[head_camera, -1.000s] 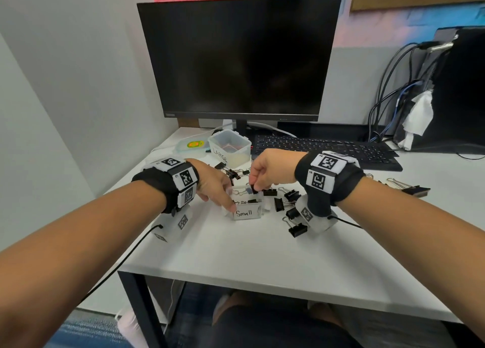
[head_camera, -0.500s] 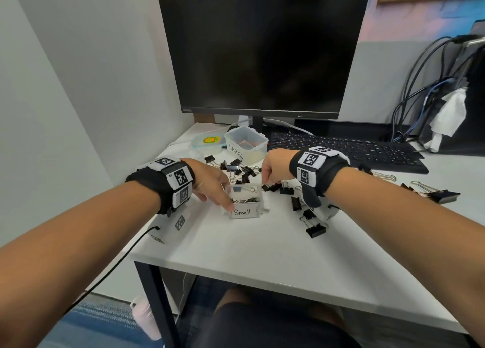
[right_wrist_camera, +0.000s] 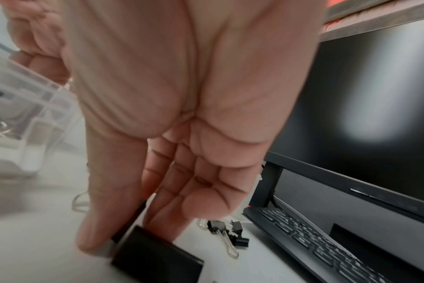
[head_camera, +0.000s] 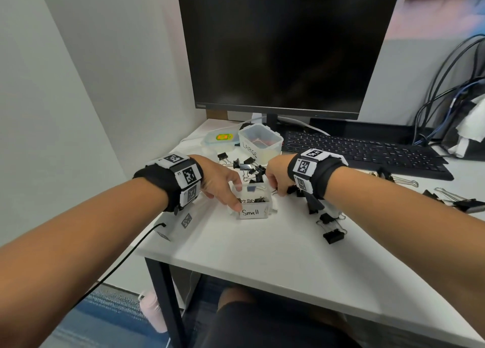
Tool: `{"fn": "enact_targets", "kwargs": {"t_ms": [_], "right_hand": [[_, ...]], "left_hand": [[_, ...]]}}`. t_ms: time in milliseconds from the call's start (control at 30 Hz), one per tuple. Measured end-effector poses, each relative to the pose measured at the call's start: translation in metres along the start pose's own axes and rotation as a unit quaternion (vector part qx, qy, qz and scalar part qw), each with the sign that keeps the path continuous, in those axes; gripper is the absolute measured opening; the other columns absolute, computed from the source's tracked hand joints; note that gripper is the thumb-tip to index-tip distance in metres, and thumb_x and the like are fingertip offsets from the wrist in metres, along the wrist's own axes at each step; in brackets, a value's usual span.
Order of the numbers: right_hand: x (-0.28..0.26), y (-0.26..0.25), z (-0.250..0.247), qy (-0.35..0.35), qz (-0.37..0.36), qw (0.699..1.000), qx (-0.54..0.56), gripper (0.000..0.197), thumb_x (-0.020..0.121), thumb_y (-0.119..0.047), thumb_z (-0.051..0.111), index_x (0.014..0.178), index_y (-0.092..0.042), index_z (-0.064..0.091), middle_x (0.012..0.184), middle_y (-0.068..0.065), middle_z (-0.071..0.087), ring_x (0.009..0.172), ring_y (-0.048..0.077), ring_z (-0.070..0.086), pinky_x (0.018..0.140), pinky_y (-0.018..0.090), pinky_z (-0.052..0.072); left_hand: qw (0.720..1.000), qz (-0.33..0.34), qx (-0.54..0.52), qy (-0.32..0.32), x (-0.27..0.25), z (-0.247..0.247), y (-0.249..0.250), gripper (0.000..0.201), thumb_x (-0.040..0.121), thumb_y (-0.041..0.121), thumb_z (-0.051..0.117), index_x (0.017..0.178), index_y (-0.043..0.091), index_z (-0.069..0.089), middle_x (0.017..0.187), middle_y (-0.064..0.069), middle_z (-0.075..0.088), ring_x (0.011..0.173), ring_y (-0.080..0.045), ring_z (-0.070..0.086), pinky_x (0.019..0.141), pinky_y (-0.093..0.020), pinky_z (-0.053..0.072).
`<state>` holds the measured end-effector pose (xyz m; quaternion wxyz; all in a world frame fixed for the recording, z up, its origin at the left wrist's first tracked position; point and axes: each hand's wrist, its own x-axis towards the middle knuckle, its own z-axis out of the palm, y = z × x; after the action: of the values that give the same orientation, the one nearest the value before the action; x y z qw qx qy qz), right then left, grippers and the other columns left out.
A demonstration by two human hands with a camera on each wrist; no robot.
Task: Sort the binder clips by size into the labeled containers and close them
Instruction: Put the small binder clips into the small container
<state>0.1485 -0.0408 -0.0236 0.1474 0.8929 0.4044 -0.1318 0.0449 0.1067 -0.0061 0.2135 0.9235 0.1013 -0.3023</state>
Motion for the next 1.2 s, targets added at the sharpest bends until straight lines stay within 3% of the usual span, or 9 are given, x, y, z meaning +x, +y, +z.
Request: {"fn": "enact_targets", "kwargs": {"t_ms": [100, 167, 233, 333, 500, 633, 900, 1000, 1200], "right_hand": [[0.000, 0.002, -0.003, -0.009, -0.003, 1.000, 0.010, 0.018, 0.078, -0.017, 0.076, 0.092, -0.014, 0.066, 0.075, -0.005, 0.057, 0.074, 0.014, 0.052, 0.050, 0.015, 0.036], [-0.002, 0.004, -0.007, 0.001, 0.009, 1.000, 0.030, 0.015, 0.078, -0.016, 0.075, 0.084, -0.016, 0.062, 0.072, -0.007, 0.054, 0.079, 0.014, 0.054, 0.058, 0.018, 0.042], [-0.007, 0.008, -0.013, 0.032, 0.020, 0.996, 0.084, 0.012, 0.080, -0.013, 0.072, 0.090, -0.015, 0.066, 0.072, -0.008, 0.059, 0.074, 0.011, 0.058, 0.062, 0.020, 0.046], [-0.016, 0.009, -0.025, 0.078, 0.001, 0.976, 0.201, 0.009, 0.085, -0.016, 0.068, 0.094, -0.013, 0.067, 0.071, -0.008, 0.065, 0.061, 0.002, 0.060, 0.054, 0.014, 0.043], [-0.025, -0.002, -0.033, 0.080, -0.026, 0.962, 0.259, 0.012, 0.087, -0.019, 0.066, 0.097, -0.013, 0.070, 0.080, -0.002, 0.071, 0.065, 0.004, 0.062, 0.056, 0.015, 0.046], [-0.025, -0.006, -0.031, 0.046, -0.032, 0.962, 0.266, 0.015, 0.088, -0.022, 0.064, 0.097, -0.012, 0.071, 0.088, 0.002, 0.073, 0.074, 0.008, 0.066, 0.063, 0.020, 0.050], [0.005, 0.015, -0.030, 0.043, 0.078, 0.986, 0.144, 0.025, 0.093, -0.015, 0.055, 0.111, -0.006, 0.070, 0.087, 0.003, 0.068, 0.082, 0.013, 0.060, 0.070, 0.021, 0.049], [0.019, 0.022, -0.022, 0.043, 0.108, 0.990, 0.080, 0.029, 0.093, -0.014, 0.050, 0.114, -0.006, 0.068, 0.110, 0.009, 0.070, 0.089, 0.017, 0.060, 0.090, 0.032, 0.052], [0.040, 0.032, -0.010, 0.024, 0.120, 0.992, 0.033, 0.034, 0.098, -0.012, 0.045, 0.127, -0.005, 0.059, 0.130, 0.011, 0.059, 0.120, 0.026, 0.056, 0.104, 0.033, 0.043]], "left_hand": [[1.000, 0.001, 0.004, -0.002, -0.002, 0.000, 0.001, 0.051, 0.081, 0.030, 0.074, 0.122, 0.025, 0.045, 0.086, 0.009, 0.059, 0.114, -0.017, 0.047, 0.105, -0.037, 0.040], [1.000, 0.003, 0.009, -0.001, -0.001, 0.000, 0.002, 0.051, 0.081, 0.031, 0.073, 0.123, 0.025, 0.045, 0.087, 0.009, 0.059, 0.115, -0.019, 0.047, 0.104, -0.037, 0.041], [1.000, 0.004, 0.011, 0.000, 0.000, 0.000, 0.002, 0.050, 0.082, 0.032, 0.073, 0.122, 0.025, 0.044, 0.087, 0.009, 0.059, 0.107, -0.011, 0.048, 0.092, -0.027, 0.048], [1.000, 0.004, 0.023, 0.005, 0.001, -0.001, 0.003, 0.048, 0.082, 0.033, 0.072, 0.120, 0.024, 0.044, 0.089, 0.009, 0.058, 0.098, 0.000, 0.046, 0.068, -0.014, 0.042], [0.999, 0.003, 0.050, 0.018, 0.001, -0.002, 0.008, 0.048, 0.082, 0.037, 0.072, 0.119, 0.023, 0.044, 0.092, 0.008, 0.058, 0.099, -0.003, 0.059, 0.067, -0.013, 0.043], [0.999, 0.005, 0.049, 0.021, 0.003, -0.001, 0.006, 0.048, 0.081, 0.038, 0.072, 0.118, 0.024, 0.044, 0.089, 0.010, 0.059, 0.100, 0.004, 0.049, 0.064, -0.014, 0.043], [1.000, 0.009, 0.027, 0.010, 0.006, -0.003, 0.005, 0.047, 0.083, 0.032, 0.072, 0.118, 0.021, 0.043, 0.097, 0.005, 0.058, 0.094, 0.001, 0.057, 0.068, -0.014, 0.043], [0.999, 0.013, 0.032, 0.012, 0.008, -0.005, 0.007, 0.047, 0.083, 0.033, 0.071, 0.118, 0.022, 0.043, 0.093, 0.008, 0.057, 0.075, 0.000, 0.055, 0.070, -0.015, 0.043], [0.998, 0.012, 0.069, -0.003, 0.012, -0.011, 0.008, 0.047, 0.080, 0.038, 0.072, 0.116, 0.026, 0.044, 0.096, 0.009, 0.056, 0.083, -0.005, 0.054, 0.085, -0.021, 0.040]]}}
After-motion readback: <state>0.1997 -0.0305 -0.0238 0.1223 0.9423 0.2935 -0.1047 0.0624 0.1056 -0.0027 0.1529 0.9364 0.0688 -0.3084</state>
